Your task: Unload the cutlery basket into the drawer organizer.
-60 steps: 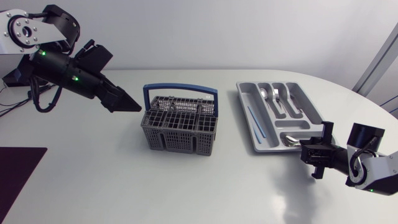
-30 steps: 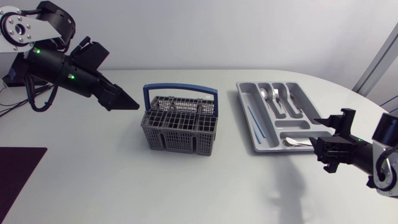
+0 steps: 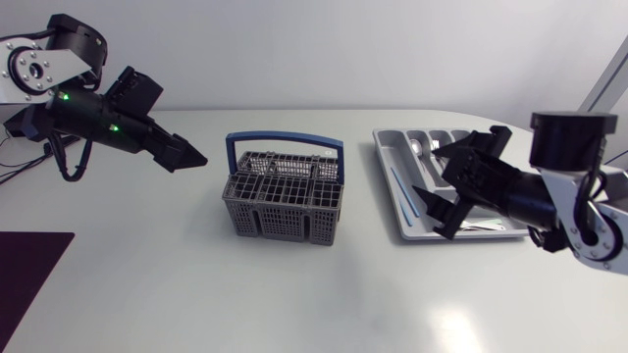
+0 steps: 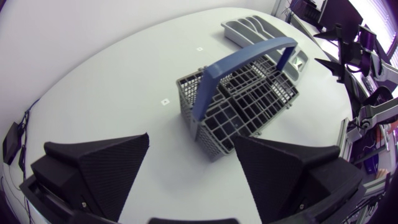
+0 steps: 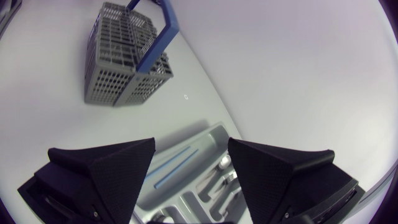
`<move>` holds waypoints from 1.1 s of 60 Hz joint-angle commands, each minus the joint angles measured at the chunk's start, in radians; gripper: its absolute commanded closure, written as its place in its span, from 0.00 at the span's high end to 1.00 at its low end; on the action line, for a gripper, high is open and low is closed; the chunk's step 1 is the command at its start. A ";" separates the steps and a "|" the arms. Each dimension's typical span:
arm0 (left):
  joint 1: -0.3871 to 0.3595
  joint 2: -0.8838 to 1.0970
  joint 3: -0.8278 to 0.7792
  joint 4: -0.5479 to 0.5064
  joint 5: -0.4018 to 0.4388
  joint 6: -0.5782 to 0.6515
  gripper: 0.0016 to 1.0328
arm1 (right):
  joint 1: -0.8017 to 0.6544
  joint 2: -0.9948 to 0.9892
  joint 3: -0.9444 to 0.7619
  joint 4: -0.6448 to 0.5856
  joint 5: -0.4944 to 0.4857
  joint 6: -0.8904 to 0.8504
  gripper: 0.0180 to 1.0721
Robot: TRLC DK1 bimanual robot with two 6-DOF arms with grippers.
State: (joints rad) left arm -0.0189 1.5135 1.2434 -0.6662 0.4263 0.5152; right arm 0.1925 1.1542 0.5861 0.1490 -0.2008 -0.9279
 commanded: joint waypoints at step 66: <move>-0.029 0.165 -0.144 0.197 -0.012 -0.038 0.96 | 0.292 0.607 0.446 -0.023 0.167 0.443 0.79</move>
State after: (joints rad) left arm -0.0422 1.7184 1.1221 -0.4725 0.3977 0.4896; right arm 0.4541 1.7416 1.0080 0.1295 -0.0196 -0.5190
